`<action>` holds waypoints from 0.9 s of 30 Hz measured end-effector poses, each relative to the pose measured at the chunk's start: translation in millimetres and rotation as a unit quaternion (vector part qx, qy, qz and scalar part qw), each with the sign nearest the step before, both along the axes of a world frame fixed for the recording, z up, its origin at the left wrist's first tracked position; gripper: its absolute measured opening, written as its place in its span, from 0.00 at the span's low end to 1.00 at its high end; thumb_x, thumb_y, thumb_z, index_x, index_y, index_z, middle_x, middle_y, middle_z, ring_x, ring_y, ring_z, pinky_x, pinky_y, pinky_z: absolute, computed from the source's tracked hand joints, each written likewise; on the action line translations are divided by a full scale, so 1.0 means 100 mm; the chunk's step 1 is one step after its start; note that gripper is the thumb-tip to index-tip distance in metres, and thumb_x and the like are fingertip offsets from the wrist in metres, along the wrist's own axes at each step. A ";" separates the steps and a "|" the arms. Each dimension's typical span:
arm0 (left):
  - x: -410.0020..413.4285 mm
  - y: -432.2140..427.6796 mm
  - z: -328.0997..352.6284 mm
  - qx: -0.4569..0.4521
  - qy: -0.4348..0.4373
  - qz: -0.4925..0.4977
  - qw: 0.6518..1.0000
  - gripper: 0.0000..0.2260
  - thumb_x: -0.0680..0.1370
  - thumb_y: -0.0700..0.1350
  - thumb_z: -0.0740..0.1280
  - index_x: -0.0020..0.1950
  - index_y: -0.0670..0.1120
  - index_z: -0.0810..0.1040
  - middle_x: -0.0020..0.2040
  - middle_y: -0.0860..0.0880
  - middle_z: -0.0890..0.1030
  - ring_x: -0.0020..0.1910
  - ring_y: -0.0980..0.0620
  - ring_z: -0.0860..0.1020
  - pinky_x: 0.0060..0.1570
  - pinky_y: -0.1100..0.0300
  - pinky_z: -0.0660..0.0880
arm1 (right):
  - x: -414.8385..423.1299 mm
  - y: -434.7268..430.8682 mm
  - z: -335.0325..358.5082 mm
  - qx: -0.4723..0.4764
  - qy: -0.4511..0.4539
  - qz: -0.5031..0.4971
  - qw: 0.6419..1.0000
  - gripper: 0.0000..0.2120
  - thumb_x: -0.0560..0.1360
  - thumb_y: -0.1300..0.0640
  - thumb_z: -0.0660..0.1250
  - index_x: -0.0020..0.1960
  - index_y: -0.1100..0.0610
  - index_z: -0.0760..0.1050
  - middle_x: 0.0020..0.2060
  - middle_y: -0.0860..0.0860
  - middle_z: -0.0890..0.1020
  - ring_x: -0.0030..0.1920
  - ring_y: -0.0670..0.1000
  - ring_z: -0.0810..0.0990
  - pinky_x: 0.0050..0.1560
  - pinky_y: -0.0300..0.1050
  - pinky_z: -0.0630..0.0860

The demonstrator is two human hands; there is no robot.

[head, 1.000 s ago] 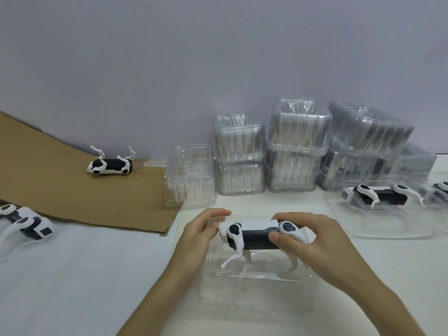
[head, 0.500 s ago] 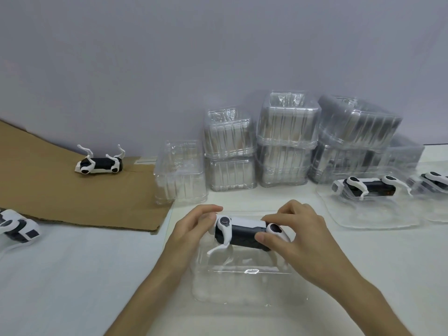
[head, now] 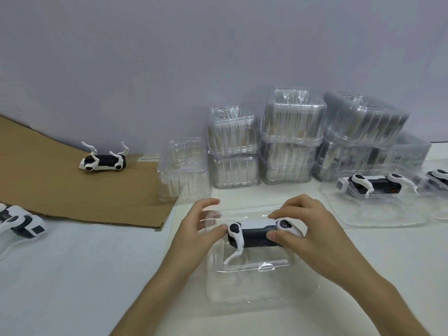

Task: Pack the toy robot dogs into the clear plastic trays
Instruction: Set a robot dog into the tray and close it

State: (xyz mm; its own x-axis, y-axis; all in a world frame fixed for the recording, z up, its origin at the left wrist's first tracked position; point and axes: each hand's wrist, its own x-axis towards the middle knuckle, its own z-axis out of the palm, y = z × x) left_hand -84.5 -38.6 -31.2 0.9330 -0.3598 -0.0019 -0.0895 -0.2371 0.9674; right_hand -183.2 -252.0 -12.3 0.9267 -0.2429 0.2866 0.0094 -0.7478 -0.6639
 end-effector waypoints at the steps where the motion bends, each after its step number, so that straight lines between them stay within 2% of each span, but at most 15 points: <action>1: 0.01 0.00 0.00 0.021 0.015 0.009 1.000 0.15 0.77 0.48 0.73 0.61 0.62 0.76 0.56 0.58 0.80 0.57 0.62 0.78 0.52 0.67 0.72 | 0.00 0.01 0.01 0.000 -0.015 -0.012 1.000 0.12 0.69 0.41 0.74 0.52 0.39 0.81 0.51 0.35 0.74 0.59 0.36 0.69 0.55 0.25 0.63; 3: 0.01 0.02 0.01 0.096 0.029 0.010 0.995 0.12 0.78 0.55 0.70 0.61 0.59 0.75 0.56 0.58 0.78 0.54 0.63 0.77 0.48 0.68 0.70 | 0.01 -0.01 0.01 0.016 -0.013 -0.042 0.999 0.20 0.70 0.32 0.65 0.59 0.37 0.77 0.55 0.35 0.72 0.60 0.37 0.69 0.58 0.30 0.65; 5: 0.04 0.03 0.01 0.147 0.021 -0.003 0.989 0.09 0.80 0.57 0.66 0.54 0.54 0.79 0.52 0.54 0.81 0.51 0.58 0.79 0.48 0.65 0.71 | 0.01 -0.09 0.02 0.084 0.046 -0.069 0.993 0.31 0.69 0.26 0.55 0.66 0.39 0.72 0.60 0.38 0.72 0.62 0.41 0.71 0.59 0.39 0.67; 7: 0.05 0.02 -0.01 0.155 0.001 -0.007 0.988 0.13 0.81 0.55 0.63 0.46 0.48 0.80 0.47 0.49 0.81 0.48 0.50 0.79 0.48 0.59 0.71 | 0.01 -0.20 0.01 0.148 0.125 -0.067 0.979 0.37 0.66 0.22 0.50 0.64 0.42 0.74 0.58 0.37 0.76 0.57 0.39 0.74 0.54 0.38 0.67; 9: 0.03 0.00 -0.01 0.162 -0.020 0.003 0.987 0.14 0.82 0.54 0.62 0.43 0.47 0.78 0.44 0.50 0.78 0.44 0.50 0.77 0.46 0.57 0.69 | -0.01 -0.28 0.01 0.173 0.190 -0.049 0.965 0.40 0.64 0.20 0.49 0.59 0.46 0.78 0.50 0.35 0.78 0.51 0.35 0.75 0.48 0.34 0.66; 11: 0.02 0.00 -0.02 0.155 -0.036 0.011 0.987 0.14 0.82 0.56 0.61 0.42 0.50 0.76 0.44 0.52 0.78 0.44 0.52 0.76 0.46 0.57 0.69 | -0.02 -0.30 0.00 0.186 0.214 -0.033 0.958 0.36 0.64 0.17 0.49 0.54 0.38 0.79 0.47 0.32 0.81 0.50 0.35 0.77 0.49 0.34 0.67; 14: 0.00 0.01 0.02 0.076 -0.039 0.028 0.996 0.09 0.83 0.59 0.59 0.50 0.61 0.78 0.52 0.56 0.80 0.52 0.54 0.80 0.54 0.55 0.75 | 0.07 -0.24 0.04 0.258 0.183 -0.027 0.948 0.20 0.72 0.21 0.54 0.47 0.29 0.78 0.51 0.36 0.83 0.45 0.38 0.83 0.53 0.42 0.74; 15: 0.00 0.01 0.05 0.031 -0.035 0.029 0.998 0.08 0.83 0.58 0.59 0.55 0.66 0.77 0.53 0.61 0.80 0.52 0.56 0.81 0.53 0.56 0.79 | 0.08 -0.25 0.03 0.294 0.166 -0.021 0.941 0.14 0.75 0.26 0.57 0.46 0.28 0.79 0.53 0.40 0.83 0.44 0.40 0.85 0.54 0.45 0.75; 16: -0.01 0.01 0.07 -0.004 -0.034 0.024 0.999 0.09 0.84 0.57 0.58 0.57 0.70 0.76 0.50 0.66 0.80 0.49 0.57 0.83 0.45 0.60 0.81 | 0.08 -0.28 0.02 0.313 0.149 0.008 0.938 0.11 0.75 0.27 0.59 0.50 0.27 0.78 0.56 0.42 0.83 0.46 0.43 0.86 0.55 0.48 0.77; 17: -0.01 0.00 0.09 -0.029 -0.035 0.017 0.999 0.10 0.83 0.56 0.59 0.58 0.72 0.75 0.48 0.69 0.79 0.45 0.60 0.83 0.38 0.65 0.79 | 0.06 -0.30 0.02 0.317 0.138 0.052 0.937 0.14 0.74 0.28 0.63 0.58 0.28 0.75 0.58 0.43 0.83 0.50 0.46 0.86 0.56 0.49 0.77; 19: -0.02 -0.01 0.12 -0.072 -0.027 0.011 0.997 0.10 0.82 0.57 0.60 0.61 0.70 0.74 0.50 0.68 0.79 0.44 0.61 0.83 0.35 0.68 0.77 | 0.02 -0.30 0.00 0.319 0.128 0.095 0.934 0.29 0.68 0.31 0.72 0.66 0.31 0.70 0.59 0.45 0.84 0.55 0.50 0.85 0.53 0.45 0.79; 21: -0.01 0.02 0.13 -0.085 0.000 -0.021 0.996 0.16 0.78 0.63 0.64 0.66 0.70 0.71 0.56 0.62 0.80 0.48 0.61 0.83 0.40 0.66 0.79 | 0.03 -0.29 -0.06 0.335 0.089 0.070 0.935 0.33 0.63 0.38 0.78 0.66 0.35 0.71 0.57 0.48 0.84 0.54 0.51 0.85 0.48 0.42 0.79; 23: 0.00 0.07 0.13 -0.058 0.020 -0.070 0.996 0.29 0.69 0.70 0.72 0.67 0.74 0.66 0.55 0.61 0.81 0.50 0.63 0.82 0.44 0.66 0.78 | 0.07 -0.26 -0.10 0.354 0.064 0.036 0.933 0.33 0.62 0.42 0.78 0.65 0.39 0.72 0.57 0.51 0.81 0.53 0.54 0.84 0.50 0.45 0.80; 25: 0.01 0.10 0.11 -0.031 0.014 -0.091 0.995 0.37 0.61 0.66 0.76 0.66 0.77 0.63 0.51 0.67 0.81 0.51 0.63 0.81 0.44 0.68 0.77 | 0.09 -0.23 -0.11 0.361 0.050 0.013 0.931 0.34 0.59 0.44 0.79 0.64 0.39 0.74 0.57 0.52 0.78 0.51 0.56 0.82 0.54 0.50 0.78; 27: 0.02 0.10 0.10 -0.029 0.012 -0.082 0.996 0.39 0.60 0.62 0.80 0.65 0.78 0.63 0.52 0.65 0.80 0.50 0.63 0.81 0.40 0.72 0.76 | 0.08 -0.22 -0.10 0.358 0.030 0.003 0.933 0.36 0.55 0.42 0.81 0.61 0.37 0.74 0.54 0.50 0.76 0.44 0.48 0.78 0.50 0.41 0.77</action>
